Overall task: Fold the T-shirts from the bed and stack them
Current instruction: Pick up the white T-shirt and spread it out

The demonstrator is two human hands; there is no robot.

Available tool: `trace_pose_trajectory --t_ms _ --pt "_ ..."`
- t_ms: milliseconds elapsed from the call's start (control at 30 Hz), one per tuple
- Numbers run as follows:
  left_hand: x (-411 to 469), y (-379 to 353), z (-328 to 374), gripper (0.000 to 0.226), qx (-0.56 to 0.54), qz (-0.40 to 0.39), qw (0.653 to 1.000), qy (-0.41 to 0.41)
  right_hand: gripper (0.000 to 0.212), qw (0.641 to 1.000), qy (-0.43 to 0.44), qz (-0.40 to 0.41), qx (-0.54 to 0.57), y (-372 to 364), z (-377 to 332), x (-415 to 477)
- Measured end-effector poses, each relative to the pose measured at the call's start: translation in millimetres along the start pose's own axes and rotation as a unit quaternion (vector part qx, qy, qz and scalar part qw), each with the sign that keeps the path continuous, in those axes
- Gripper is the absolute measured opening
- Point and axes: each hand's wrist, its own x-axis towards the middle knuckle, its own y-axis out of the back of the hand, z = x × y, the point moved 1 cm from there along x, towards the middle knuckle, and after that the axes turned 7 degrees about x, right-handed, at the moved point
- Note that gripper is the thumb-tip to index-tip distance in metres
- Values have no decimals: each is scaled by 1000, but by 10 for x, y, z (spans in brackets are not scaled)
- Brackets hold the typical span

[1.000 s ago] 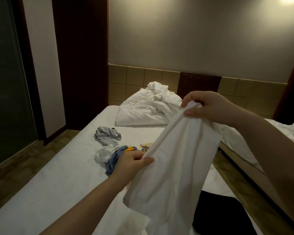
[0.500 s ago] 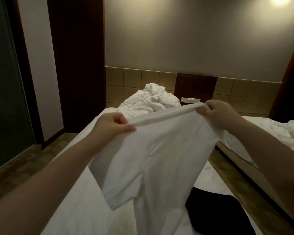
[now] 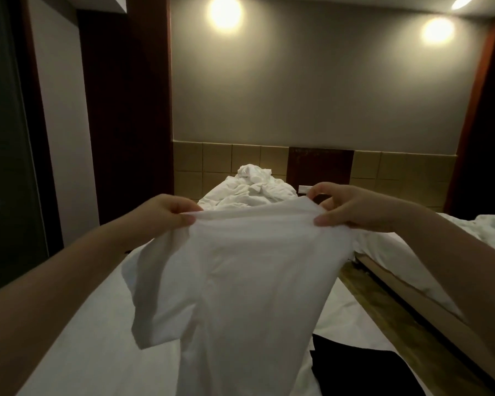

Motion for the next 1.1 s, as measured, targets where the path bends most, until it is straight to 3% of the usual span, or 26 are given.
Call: trace_pose_trajectory --t_ms 133,300,467,567,700,767,833,933,967,1100 --pt "-75 32 -71 30 -122 -58 991 23 35 996 54 53 -41 -89 60 -61" --pt "-135 -7 -37 49 -52 -182 980 53 23 957 152 179 -168 -265 73 -62" --pt "-211 33 -26 45 -89 -100 990 37 10 937 185 223 -195 -328 47 -36" --pt "-191 32 -46 35 -79 -36 996 35 21 949 150 204 -185 -354 48 41" --pt "-120 -126 -94 26 14 18 999 23 31 983 62 137 -109 -478 34 146" --pt "-81 -217 -100 29 44 58 997 25 28 993 36 84 -74 -552 16 192" --pt "-48 -262 -116 34 38 97 994 25 11 996 13 67 -65 -592 43 235" --pt "-28 -255 -144 33 3 127 992 16 84 987 -24 65 -147 -565 93 296" --pt "-21 -242 -148 31 -7 130 991 7 92 984 -41 51 -165 -555 117 322" --pt "-38 -240 -155 29 27 147 988 -32 55 970 -150 -40 -187 -573 169 344"
